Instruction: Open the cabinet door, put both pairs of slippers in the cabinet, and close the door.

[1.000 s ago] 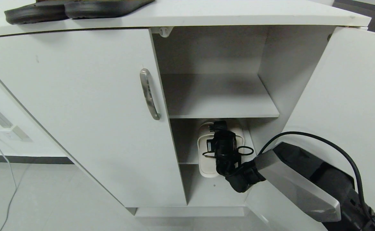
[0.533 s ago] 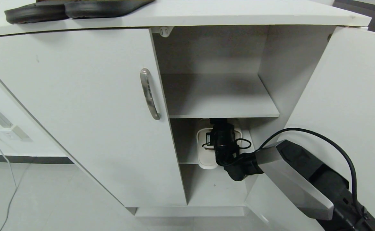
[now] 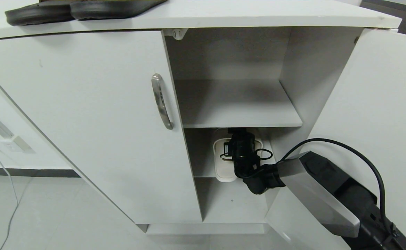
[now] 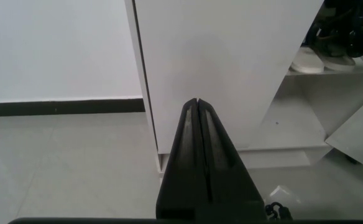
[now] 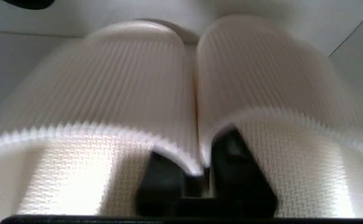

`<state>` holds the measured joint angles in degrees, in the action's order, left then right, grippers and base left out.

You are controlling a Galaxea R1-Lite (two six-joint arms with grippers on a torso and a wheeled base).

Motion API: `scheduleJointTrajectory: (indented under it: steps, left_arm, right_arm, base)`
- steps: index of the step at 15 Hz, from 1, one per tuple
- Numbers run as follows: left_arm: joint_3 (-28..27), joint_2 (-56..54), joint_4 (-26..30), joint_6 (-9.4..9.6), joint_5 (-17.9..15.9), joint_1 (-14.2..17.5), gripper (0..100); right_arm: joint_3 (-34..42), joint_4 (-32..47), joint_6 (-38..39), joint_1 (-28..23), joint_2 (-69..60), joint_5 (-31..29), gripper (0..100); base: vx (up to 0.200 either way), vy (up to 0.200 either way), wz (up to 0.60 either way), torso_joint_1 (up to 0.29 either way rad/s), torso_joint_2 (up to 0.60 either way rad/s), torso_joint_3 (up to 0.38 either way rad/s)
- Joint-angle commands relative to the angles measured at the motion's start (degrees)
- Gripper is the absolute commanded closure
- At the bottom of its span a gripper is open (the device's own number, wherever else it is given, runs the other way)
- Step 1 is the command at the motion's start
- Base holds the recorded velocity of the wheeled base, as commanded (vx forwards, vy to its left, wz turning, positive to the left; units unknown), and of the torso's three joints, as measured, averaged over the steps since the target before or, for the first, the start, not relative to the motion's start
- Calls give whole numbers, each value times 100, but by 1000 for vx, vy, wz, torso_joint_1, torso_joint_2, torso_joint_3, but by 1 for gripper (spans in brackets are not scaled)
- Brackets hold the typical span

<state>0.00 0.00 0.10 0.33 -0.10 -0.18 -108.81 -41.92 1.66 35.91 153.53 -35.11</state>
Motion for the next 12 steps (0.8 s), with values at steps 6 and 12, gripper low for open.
scheduleJointTrajectory:
  steps: [6, 12]
  left_arm:
    - [0, 9, -1, 2, 1, 1, 100]
    - [0, 9, -1, 20, -17, 1, 100]
  right_arm:
    - [958, -281, 1, 109, -411, -57, 0]
    - [2936, -1046, 10, 469, -1580, -119, 0]
  base:
    - [0, 0, 0, 0, 0, 0]
    - [0, 0, 0, 0, 0, 0]
